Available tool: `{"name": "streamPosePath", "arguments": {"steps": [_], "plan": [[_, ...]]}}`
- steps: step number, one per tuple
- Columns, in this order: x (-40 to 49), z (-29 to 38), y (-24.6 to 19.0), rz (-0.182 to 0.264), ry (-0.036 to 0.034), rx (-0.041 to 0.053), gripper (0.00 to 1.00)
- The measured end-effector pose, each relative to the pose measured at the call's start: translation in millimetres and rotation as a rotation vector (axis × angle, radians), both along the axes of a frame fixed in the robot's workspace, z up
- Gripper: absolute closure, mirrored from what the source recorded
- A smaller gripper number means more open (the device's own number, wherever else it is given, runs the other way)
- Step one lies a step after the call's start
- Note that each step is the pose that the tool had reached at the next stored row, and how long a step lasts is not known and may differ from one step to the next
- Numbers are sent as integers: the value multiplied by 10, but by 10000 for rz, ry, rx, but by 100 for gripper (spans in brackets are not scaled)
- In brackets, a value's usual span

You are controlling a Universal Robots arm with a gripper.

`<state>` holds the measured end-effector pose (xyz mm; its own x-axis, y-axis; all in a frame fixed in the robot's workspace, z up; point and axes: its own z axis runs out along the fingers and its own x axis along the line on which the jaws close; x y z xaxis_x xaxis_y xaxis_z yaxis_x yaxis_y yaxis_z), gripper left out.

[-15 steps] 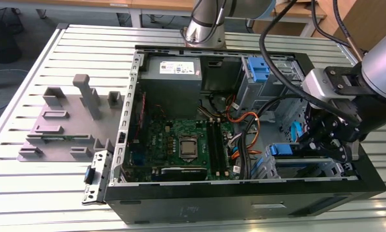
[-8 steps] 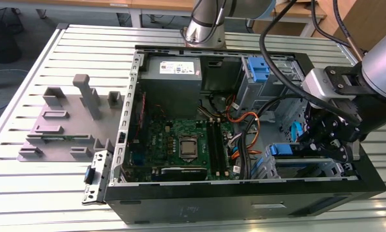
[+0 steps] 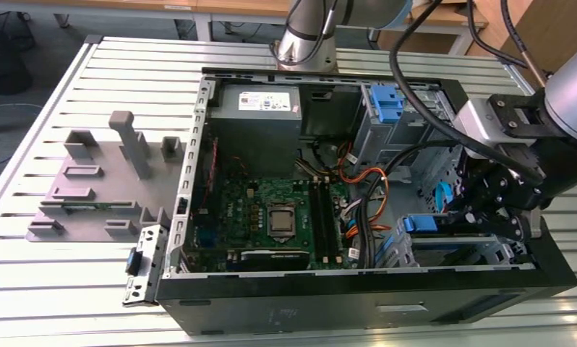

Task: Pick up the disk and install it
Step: 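Insert the first disk wire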

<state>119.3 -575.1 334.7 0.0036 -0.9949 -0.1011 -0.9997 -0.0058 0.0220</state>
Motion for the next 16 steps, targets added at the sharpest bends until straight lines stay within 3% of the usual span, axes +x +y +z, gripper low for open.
{"name": "streamPosePath", "arguments": {"steps": [7,16], "plan": [[0,76,0,0,0,0,77],[0,98,0,0,0,-2,77]]}}
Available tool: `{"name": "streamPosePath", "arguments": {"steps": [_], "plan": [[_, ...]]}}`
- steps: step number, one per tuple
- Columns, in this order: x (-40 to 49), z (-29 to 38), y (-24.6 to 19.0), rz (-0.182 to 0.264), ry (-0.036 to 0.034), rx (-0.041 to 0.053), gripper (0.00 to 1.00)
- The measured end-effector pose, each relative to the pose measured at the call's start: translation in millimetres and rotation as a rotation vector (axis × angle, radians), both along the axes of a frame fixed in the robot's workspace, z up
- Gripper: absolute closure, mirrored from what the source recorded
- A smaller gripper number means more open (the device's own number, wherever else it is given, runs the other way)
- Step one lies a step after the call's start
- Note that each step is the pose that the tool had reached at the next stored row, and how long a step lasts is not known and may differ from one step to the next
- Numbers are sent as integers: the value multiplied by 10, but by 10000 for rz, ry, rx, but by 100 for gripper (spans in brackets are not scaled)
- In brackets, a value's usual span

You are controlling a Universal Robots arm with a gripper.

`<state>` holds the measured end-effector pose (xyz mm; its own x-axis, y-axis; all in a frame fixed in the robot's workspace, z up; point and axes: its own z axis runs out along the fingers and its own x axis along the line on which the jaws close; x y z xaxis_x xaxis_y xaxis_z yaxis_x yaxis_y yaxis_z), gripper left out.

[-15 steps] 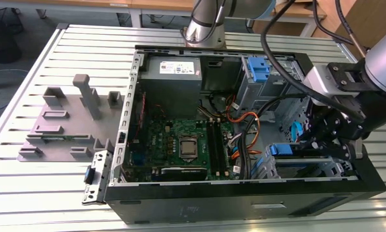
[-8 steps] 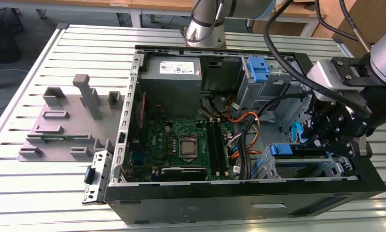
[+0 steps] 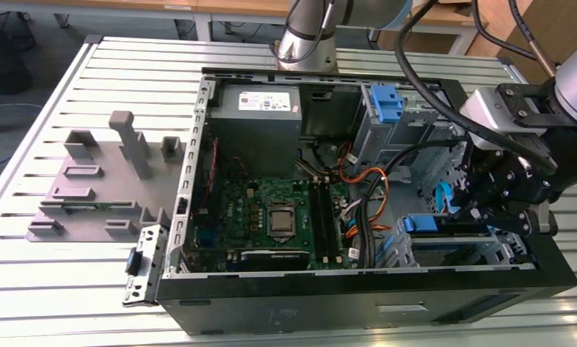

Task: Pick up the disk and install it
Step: 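Insert the first disk wire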

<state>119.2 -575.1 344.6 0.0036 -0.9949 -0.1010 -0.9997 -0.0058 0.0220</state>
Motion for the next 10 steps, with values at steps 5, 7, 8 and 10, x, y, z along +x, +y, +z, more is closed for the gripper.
{"name": "streamPosePath", "arguments": {"steps": [5,7,8,10], "plan": [[0,8,-3,1,0,1,77],[-7,7,-9,-1,-2,3,77],[-9,7,-11,0,-3,4,77],[-9,7,-15,1,-5,3,77]]}}
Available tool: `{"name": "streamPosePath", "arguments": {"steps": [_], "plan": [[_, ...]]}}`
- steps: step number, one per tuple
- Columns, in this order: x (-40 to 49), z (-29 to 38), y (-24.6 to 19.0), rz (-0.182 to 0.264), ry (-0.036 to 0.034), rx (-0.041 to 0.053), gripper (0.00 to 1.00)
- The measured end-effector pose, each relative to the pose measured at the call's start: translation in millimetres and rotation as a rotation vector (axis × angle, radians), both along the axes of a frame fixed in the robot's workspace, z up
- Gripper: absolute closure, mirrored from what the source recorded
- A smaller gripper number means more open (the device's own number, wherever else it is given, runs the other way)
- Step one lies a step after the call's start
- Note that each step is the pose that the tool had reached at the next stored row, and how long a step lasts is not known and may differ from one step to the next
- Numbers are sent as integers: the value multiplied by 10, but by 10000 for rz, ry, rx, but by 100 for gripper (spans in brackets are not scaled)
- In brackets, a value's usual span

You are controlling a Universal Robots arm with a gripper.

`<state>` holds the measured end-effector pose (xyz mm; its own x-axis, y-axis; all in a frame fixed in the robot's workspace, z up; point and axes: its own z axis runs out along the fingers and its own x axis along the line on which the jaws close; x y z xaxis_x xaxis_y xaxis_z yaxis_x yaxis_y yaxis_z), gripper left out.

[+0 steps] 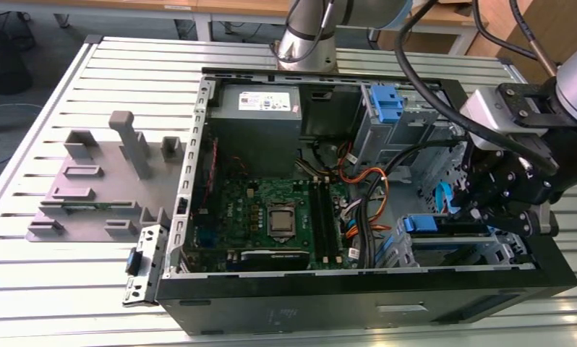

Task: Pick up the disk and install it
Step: 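Insert the first disk wire, then insert the second disk wire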

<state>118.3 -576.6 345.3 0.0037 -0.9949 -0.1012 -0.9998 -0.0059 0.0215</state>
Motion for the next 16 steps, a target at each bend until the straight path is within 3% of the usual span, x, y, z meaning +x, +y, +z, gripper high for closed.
{"name": "streamPosePath", "arguments": {"steps": [13,16], "plan": [[-1,85,-1,0,0,13,77],[-1,137,-1,0,0,10,77]]}}
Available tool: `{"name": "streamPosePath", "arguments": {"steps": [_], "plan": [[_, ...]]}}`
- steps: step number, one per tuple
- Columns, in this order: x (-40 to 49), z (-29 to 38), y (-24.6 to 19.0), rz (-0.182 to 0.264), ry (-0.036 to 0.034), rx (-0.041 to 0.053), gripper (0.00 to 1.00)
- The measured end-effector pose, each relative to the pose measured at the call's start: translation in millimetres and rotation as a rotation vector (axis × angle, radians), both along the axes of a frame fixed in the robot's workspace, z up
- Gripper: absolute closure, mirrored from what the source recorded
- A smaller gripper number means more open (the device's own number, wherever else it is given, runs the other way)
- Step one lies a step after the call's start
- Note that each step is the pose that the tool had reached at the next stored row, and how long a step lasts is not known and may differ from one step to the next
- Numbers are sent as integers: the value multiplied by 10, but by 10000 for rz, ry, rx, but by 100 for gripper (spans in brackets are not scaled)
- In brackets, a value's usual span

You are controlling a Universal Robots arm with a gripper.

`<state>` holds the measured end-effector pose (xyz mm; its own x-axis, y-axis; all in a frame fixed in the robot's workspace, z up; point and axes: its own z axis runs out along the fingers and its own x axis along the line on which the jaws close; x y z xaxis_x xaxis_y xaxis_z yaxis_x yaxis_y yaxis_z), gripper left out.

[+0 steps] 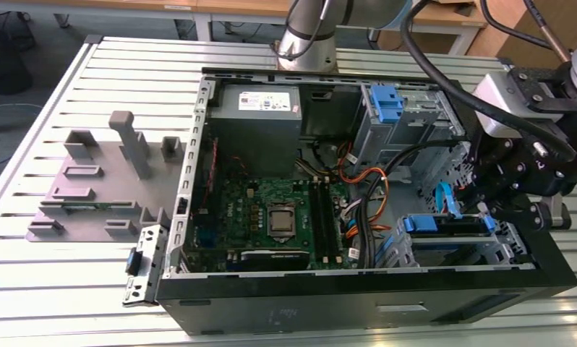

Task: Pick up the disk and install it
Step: 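Insert the second disk wire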

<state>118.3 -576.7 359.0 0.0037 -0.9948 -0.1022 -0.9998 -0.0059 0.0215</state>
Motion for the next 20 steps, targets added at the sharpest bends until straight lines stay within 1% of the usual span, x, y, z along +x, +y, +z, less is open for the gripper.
{"name": "streamPosePath", "arguments": {"steps": [15,17,20], "plan": [[0,33,0,0,0,2,77],[0,94,0,0,0,1,77],[0,95,0,0,0,1,77]]}}
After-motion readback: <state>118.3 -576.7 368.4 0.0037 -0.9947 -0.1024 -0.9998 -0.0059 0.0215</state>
